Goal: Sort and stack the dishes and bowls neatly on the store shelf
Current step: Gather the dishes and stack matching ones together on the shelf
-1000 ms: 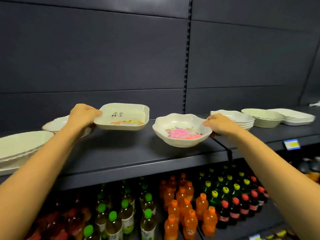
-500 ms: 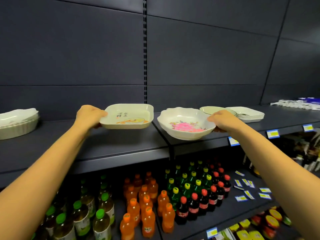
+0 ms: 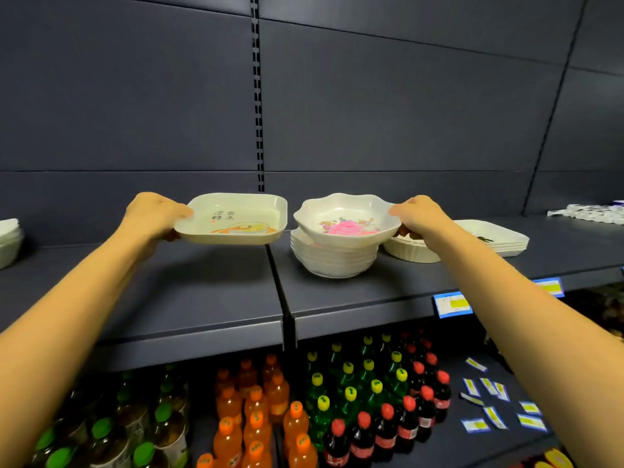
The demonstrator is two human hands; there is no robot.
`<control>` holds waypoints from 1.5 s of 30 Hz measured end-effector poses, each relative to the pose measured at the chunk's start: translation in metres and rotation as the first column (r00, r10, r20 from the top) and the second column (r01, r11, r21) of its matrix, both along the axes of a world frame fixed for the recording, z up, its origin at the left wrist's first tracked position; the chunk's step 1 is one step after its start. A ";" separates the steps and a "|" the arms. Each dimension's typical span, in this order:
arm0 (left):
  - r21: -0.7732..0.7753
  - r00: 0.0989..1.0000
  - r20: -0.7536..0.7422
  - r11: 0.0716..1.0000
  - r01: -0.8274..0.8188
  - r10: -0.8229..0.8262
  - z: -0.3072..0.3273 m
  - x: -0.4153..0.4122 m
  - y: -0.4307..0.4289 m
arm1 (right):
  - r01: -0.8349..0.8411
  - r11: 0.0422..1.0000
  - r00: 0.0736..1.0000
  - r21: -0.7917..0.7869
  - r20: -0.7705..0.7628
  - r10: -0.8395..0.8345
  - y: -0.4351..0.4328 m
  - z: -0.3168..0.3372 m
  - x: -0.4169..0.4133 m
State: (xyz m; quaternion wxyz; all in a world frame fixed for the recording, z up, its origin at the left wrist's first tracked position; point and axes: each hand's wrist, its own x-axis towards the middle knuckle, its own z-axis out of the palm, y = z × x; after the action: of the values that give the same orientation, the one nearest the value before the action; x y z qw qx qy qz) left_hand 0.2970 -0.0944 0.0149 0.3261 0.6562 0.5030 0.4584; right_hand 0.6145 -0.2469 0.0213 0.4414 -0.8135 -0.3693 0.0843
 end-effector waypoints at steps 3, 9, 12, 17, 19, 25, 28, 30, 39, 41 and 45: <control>-0.013 0.999 0.033 0.999 -0.040 0.041 0.006 0.010 0.010 | -0.036 0.999 0.999 -0.027 -0.007 0.036 0.020 0.000 0.014; 0.030 0.990 0.014 0.990 -0.139 0.139 0.011 0.026 0.019 | -0.112 0.990 0.993 -0.083 0.037 0.115 0.054 -0.010 0.032; 0.030 0.986 0.004 0.986 -0.165 0.165 0.013 0.031 0.020 | -0.145 0.979 0.981 -0.146 0.106 0.161 0.065 -0.020 0.040; 0.036 0.984 -0.012 0.984 -0.175 0.175 0.022 0.050 0.012 | -0.096 0.950 0.909 -0.296 0.362 0.205 0.062 -0.024 0.055; 0.047 0.985 -0.022 0.984 -0.171 0.172 0.026 0.062 0.008 | -0.116 0.945 0.884 -0.305 0.402 0.238 0.057 -0.019 0.061; 0.033 0.992 -0.006 0.991 -0.127 0.128 0.035 0.118 -0.008 | -0.239 0.920 0.827 -0.309 0.432 0.360 0.038 -0.008 0.097; 0.041 0.996 0.015 0.995 -0.092 0.091 0.034 0.158 -0.017 | -0.275 0.906 0.797 -0.322 0.450 0.402 0.019 -0.005 0.128; 0.042 0.997 0.014 0.997 -0.071 0.070 0.031 0.189 -0.026 | -0.271 0.901 0.782 -0.339 0.468 0.411 0.005 -0.002 0.153; -0.024 1.000 0.017 1.000 -0.010 0.010 0.017 0.341 -0.059 | -0.194 0.911 0.792 -0.364 0.490 0.365 -0.052 0.006 0.282; -0.039 1.000 -0.017 0.999 -0.009 0.009 0.012 0.373 -0.069 | -0.193 0.909 0.795 -0.368 0.484 0.365 -0.060 0.005 0.302; -0.075 0.999 -0.038 0.997 0.006 -0.009 0.001 0.428 -0.081 | -0.186 0.914 0.802 -0.361 0.481 0.353 -0.074 0.004 0.334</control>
State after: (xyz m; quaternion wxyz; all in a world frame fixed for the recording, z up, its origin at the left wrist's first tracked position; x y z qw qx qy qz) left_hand 0.7255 -0.1756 0.0159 0.3424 0.6542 0.5233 0.4254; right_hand 0.9484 -0.3208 0.0252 0.1768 -0.7990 -0.5739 -0.0299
